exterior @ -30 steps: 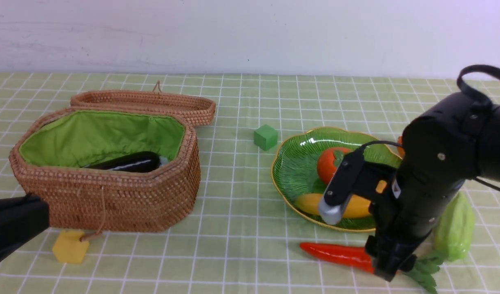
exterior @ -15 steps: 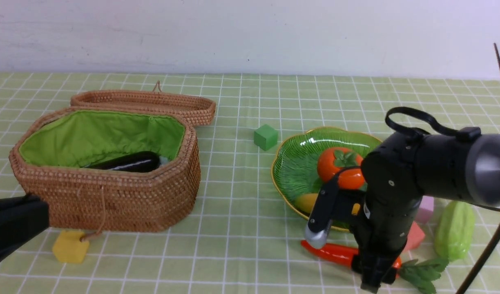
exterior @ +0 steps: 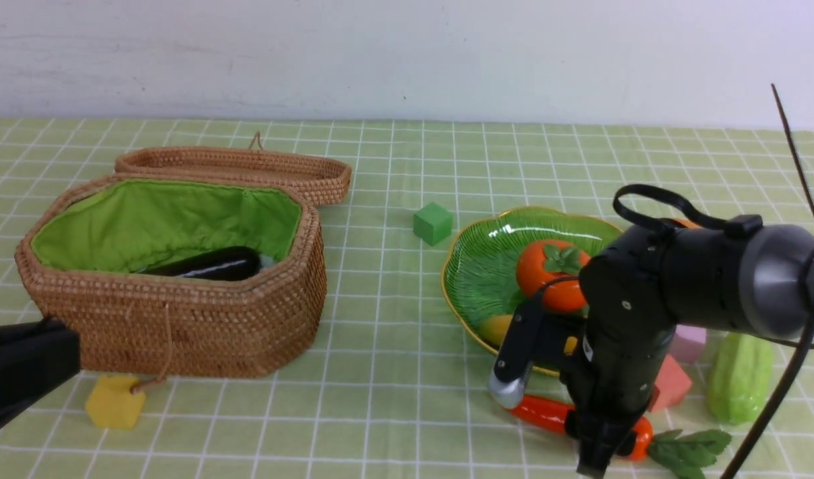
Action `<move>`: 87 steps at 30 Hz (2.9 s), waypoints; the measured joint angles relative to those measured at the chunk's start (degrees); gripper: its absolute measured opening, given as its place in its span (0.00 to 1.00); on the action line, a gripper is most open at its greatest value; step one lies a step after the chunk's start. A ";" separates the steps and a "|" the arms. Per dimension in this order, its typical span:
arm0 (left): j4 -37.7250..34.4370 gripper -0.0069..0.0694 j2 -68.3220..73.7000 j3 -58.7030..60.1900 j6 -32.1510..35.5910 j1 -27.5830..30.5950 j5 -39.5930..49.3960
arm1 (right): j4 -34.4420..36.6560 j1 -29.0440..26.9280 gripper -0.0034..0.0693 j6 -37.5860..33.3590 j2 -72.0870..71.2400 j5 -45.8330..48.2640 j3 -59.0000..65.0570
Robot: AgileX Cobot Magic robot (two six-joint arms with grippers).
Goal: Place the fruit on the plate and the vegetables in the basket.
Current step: Use the right arm to grab a carrot and put it into the left basket, then take a chayote with your right arm and place it on the basket on the left.
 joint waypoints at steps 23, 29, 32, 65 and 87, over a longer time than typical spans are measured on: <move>12.87 0.10 0.00 0.00 -12.72 0.00 1.86 | 30.00 0.96 0.57 -1.80 -12.30 8.77 -22.15; 37.84 0.10 -0.05 0.00 -37.83 0.00 4.62 | 31.80 6.92 0.57 -7.44 -3.03 1.60 -41.14; 46.82 0.10 -0.05 0.00 -48.89 0.00 7.26 | 31.96 9.73 0.57 -10.25 2.45 -2.90 -47.81; 36.11 0.08 -0.05 0.00 -41.48 0.00 -0.02 | 22.73 14.99 0.63 -3.86 13.99 9.30 -62.05; -27.98 0.07 -0.05 0.00 27.21 0.00 5.18 | 1.76 -8.43 0.05 35.05 -18.55 23.54 -20.57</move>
